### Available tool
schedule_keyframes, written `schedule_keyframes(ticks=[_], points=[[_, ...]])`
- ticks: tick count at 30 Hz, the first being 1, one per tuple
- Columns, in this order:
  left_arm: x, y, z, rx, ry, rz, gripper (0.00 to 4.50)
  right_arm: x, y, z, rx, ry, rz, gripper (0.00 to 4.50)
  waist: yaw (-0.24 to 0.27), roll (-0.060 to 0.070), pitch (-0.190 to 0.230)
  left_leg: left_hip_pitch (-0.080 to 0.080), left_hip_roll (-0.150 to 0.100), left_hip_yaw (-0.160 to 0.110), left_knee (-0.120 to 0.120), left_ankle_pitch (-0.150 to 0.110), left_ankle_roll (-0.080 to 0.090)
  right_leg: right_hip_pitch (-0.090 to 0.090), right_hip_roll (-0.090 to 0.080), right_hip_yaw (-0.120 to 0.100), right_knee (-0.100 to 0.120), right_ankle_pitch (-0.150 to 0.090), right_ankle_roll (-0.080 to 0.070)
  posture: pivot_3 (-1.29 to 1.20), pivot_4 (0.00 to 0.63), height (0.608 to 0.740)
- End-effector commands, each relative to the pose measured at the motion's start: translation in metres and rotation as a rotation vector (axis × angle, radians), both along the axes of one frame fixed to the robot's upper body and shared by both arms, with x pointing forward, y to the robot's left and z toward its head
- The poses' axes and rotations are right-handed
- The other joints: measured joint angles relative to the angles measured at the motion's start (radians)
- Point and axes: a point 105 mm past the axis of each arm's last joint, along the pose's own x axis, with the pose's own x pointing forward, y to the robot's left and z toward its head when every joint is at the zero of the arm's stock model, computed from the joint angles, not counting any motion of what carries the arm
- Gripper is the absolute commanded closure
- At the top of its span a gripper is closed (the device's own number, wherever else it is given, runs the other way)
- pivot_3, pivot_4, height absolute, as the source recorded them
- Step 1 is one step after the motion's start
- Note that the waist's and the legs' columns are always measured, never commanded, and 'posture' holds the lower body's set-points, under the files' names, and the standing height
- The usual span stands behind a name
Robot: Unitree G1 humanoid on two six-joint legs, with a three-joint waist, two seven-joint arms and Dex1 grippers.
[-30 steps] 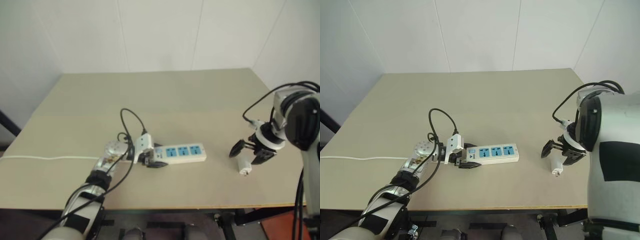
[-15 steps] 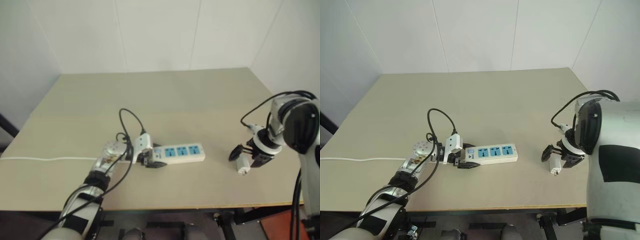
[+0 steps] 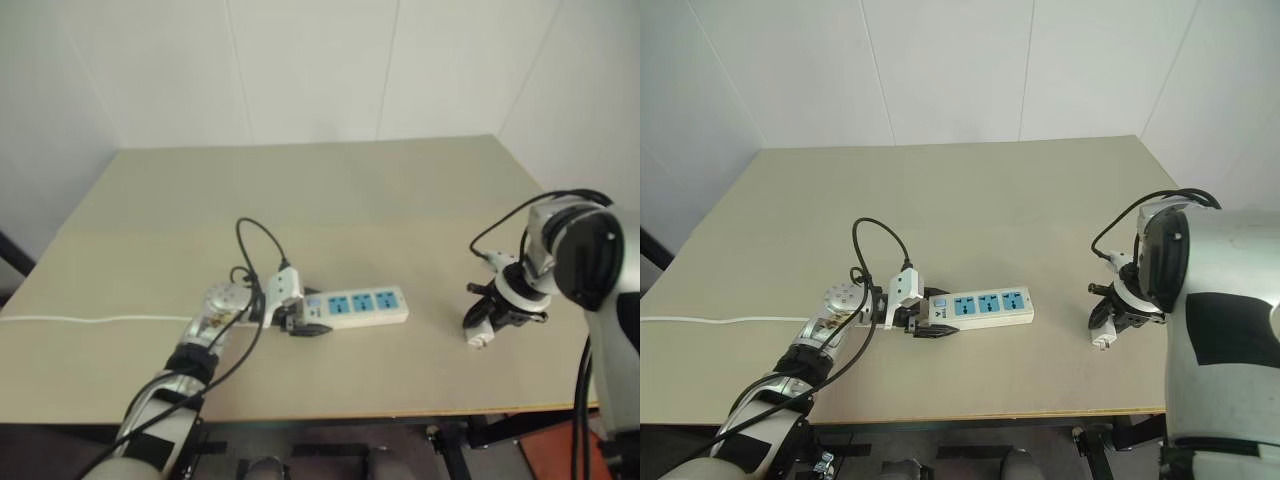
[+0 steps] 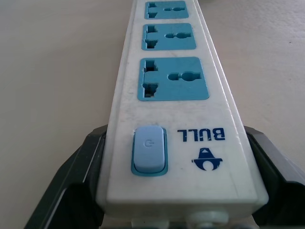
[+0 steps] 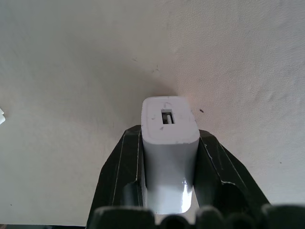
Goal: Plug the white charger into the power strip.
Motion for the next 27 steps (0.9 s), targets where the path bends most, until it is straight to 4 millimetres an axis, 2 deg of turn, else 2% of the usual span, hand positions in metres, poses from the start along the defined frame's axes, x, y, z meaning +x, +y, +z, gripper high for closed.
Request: schedule_keyframes(ticks=[1,6,10,12,19,23,27], points=[[-0.005,0.004,-0.012,0.047,0.037,-0.007,1.18,0.006,0.003,0.003,0.014,-0.047,0.071,3.4,-0.004,0.0,0.0,0.0,0.0,0.0,0.0,0.0,0.0,0.0,0.0,0.0,0.0,0.0,0.0,0.0,0.15,0.74],[-0.004,0.007,-0.012,0.052,0.038,-0.003,1.18,0.033,0.007,0.038,0.032,-0.265,0.29,3.4,-0.015,0.0,0.0,0.0,0.0,0.0,0.0,0.0,0.0,0.0,0.0,0.0,0.0,0.0,0.0,0.0,0.15,0.74],[-0.002,0.007,-0.011,0.05,0.04,-0.007,1.18,0.058,0.022,0.083,0.167,-0.594,0.473,3.4,-0.016,0.0,0.0,-0.001,0.0,0.0,-0.001,0.0,0.0,-0.001,0.0,0.0,0.0,0.0,0.0,0.0,0.15,0.74],[-0.002,0.008,-0.01,0.051,0.043,-0.013,1.18,0.069,0.029,0.095,0.221,-0.77,0.527,3.4,-0.016,0.0,0.0,-0.001,0.0,0.0,-0.001,0.0,0.0,0.0,0.0,0.0,-0.001,0.0,0.0,0.0,0.15,0.74],[0.009,0.017,-0.007,0.092,0.02,-0.013,1.18,0.079,0.064,0.101,0.456,-1.159,0.719,3.4,-0.023,-0.002,0.001,0.007,0.0,0.0,-0.001,0.0,0.0,0.006,0.0,0.001,-0.003,0.0,0.001,0.0,0.15,0.74],[0.012,0.024,-0.006,0.108,0.015,-0.006,1.18,0.069,0.099,0.095,0.678,-1.345,0.85,3.4,-0.03,-0.003,0.002,0.007,0.0,0.0,-0.002,0.0,0.0,0.006,0.0,0.001,-0.003,0.0,0.001,0.0,0.15,0.74],[0.012,0.029,-0.007,0.111,0.011,0.003,1.18,0.059,0.128,0.079,0.762,-1.454,0.966,3.4,-0.044,-0.005,0.002,0.007,0.001,0.0,-0.002,0.0,0.0,0.006,0.0,0.001,-0.003,0.0,0.001,0.0,0.15,0.74]])
